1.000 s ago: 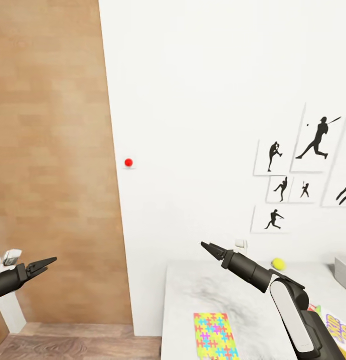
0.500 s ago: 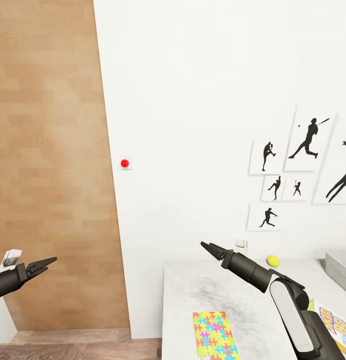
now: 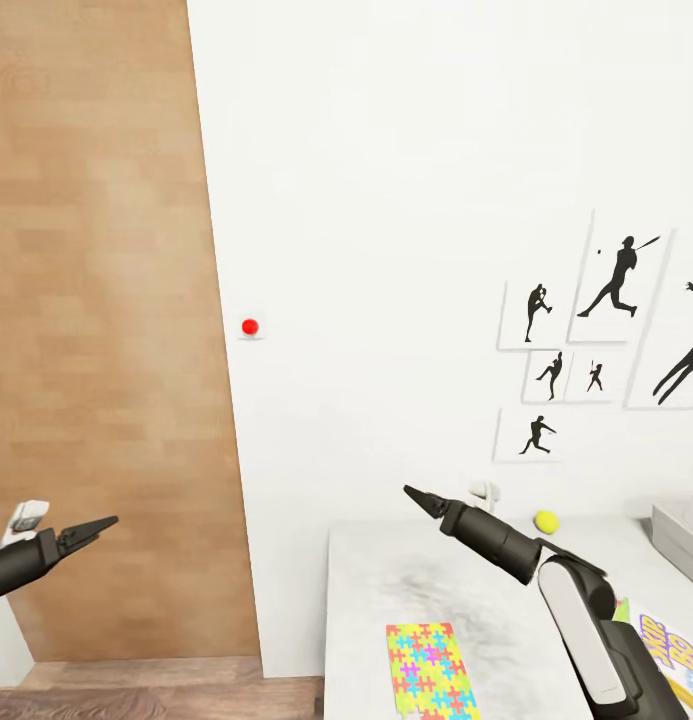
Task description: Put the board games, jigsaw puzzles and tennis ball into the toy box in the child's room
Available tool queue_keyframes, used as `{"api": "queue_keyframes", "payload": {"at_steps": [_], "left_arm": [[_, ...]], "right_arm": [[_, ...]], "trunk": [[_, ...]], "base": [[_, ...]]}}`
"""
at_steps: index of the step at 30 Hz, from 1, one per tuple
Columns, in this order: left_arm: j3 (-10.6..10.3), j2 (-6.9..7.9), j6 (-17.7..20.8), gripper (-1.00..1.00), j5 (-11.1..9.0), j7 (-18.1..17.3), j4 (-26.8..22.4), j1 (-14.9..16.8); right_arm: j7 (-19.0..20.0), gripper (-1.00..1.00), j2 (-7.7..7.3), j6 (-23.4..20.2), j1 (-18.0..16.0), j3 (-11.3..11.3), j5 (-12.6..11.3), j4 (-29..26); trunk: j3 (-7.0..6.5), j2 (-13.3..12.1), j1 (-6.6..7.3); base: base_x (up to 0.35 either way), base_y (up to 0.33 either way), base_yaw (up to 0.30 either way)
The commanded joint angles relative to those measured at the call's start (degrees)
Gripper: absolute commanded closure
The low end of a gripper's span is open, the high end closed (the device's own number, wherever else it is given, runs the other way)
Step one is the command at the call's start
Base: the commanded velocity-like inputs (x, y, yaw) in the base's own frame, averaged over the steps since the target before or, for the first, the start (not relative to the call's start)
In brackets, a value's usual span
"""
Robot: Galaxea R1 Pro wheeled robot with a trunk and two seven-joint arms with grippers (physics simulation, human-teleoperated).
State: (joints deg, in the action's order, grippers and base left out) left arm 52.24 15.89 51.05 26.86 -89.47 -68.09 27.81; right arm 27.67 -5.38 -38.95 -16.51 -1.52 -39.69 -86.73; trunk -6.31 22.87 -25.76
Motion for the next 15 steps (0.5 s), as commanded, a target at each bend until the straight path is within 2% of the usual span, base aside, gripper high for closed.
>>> {"api": "queue_keyframes", "payload": {"at_steps": [1,4,8,10,12,13,14,15], "left_arm": [[0.1,-0.21,0.1,-1.0,0.6,-0.5,0.0,0.1],[0.0,-0.54,-0.7,-1.0,0.6,-0.5,0.0,0.1],[-0.3,-1.47,-2.2,-1.0,0.7,-0.5,0.0,0.1],[-0.3,-1.73,-2.5,-1.0,0.7,-0.5,0.0,0.1],[-0.9,-1.89,-2.6,-1.0,0.9,-0.5,0.1,0.1],[-1.2,-1.93,-2.6,-1.0,0.9,-0.5,0.1,0.2],[-2.4,-2.02,-2.6,-1.0,1.1,-0.5,0.2,0.3],[-3.1,-2.06,-2.6,-1.0,1.2,-0.5,0.2,0.4]], "right_arm": [[-2.4,-1.0,0.01,-1.3,0.0,0.6,-0.3,0.0],[-6.1,-1.0,0.01,-3.0,-0.2,1.8,-0.4,0.0],[-13.9,-1.0,0.54,-6.9,-1.0,3.8,-0.4,0.1],[-18.5,-1.0,1.68,-8.7,-2.4,4.3,-0.3,0.6],[-25.7,-1.0,3.22,-10.7,-4.9,4.6,-0.2,3.6],[-27.6,-1.0,3.5,-11.0,-5.6,4.7,-0.2,4.9],[-31.1,-1.0,3.89,-11.4,-6.9,4.7,-0.1,7.8],[-32.6,-1.0,4.03,-11.5,-7.6,4.8,-0.1,9.4]], "trunk": [[0.03,0.0,-0.02],[0.03,0.0,-0.02],[0.03,0.0,-0.02],[0.03,0.0,-0.02],[0.03,0.0,-0.02],[0.03,0.0,-0.02],[0.03,0.0,-0.02],[0.03,0.0,-0.02]], "base": [[0.0,0.0,0.0],[0.0,0.0,0.0],[0.0,0.0,0.0],[0.0,0.0,0.0],[0.0,0.0,0.0],[0.0,0.0,0.0],[0.0,0.0,0.0],[0.0,0.0,0.0]]}}
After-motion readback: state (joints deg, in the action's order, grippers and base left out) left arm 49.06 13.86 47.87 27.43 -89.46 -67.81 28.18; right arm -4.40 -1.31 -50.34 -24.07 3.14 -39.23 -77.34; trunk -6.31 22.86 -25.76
